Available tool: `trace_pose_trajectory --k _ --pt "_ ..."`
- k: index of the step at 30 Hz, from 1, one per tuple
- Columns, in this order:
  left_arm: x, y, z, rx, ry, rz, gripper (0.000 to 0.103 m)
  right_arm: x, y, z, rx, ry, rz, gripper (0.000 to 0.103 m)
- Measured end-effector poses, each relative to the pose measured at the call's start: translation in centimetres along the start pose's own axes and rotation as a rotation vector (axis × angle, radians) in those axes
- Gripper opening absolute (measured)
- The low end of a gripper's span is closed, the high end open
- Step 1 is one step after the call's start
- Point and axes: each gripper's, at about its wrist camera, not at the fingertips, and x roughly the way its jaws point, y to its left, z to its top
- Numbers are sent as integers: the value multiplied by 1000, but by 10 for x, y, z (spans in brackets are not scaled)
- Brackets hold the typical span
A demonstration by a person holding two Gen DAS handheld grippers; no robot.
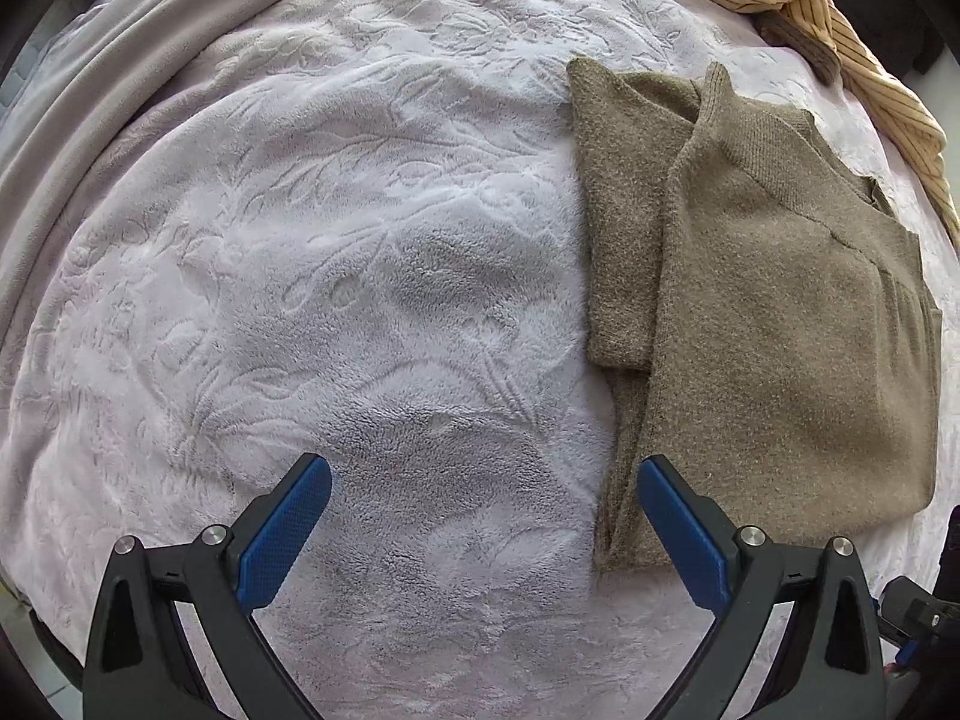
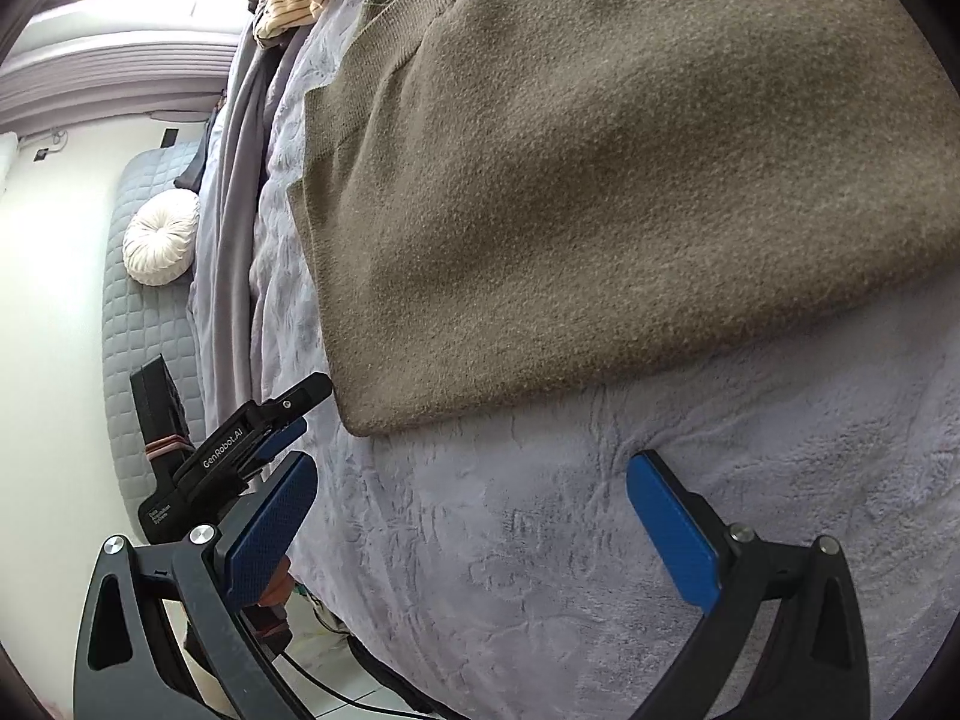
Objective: Fold small clothes
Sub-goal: 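Slide the right tool under the folded sweater's side and lift it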
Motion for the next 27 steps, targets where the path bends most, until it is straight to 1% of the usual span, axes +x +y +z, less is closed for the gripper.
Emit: trace_pose_trajectory --k 3,6,9,16,19,20,22,24,25,27 --pt "-2 3 1 8 -18 -19 102 4 2 -3 4 -30 20 103" --pt "-7 9 5 14 -51 -38 102 12 5 -3 16 -24 34 103" --pt "-10 14 10 19 -60 -95 102 18 5 -1 59 -38 93 103" --pt "-3 22 22 -51 -15 -329 102 44 6 7 214 -113 271 103" --pt "1 22 26 -71 -2 -401 102 57 10 13 269 -137 310 101" --pt "2 19 25 -78 2 -427 102 60 11 15 286 -145 324 99" --pt "4 17 28 -94 21 -490 102 67 11 18 336 -148 360 75" --pt "9 15 30 -119 44 -557 102 71 8 22 385 -135 389 18" --pt "13 14 32 -132 58 -589 102 71 7 24 395 -133 413 9" --pt "18 12 37 -152 77 -637 102 66 11 27 369 -138 435 9"
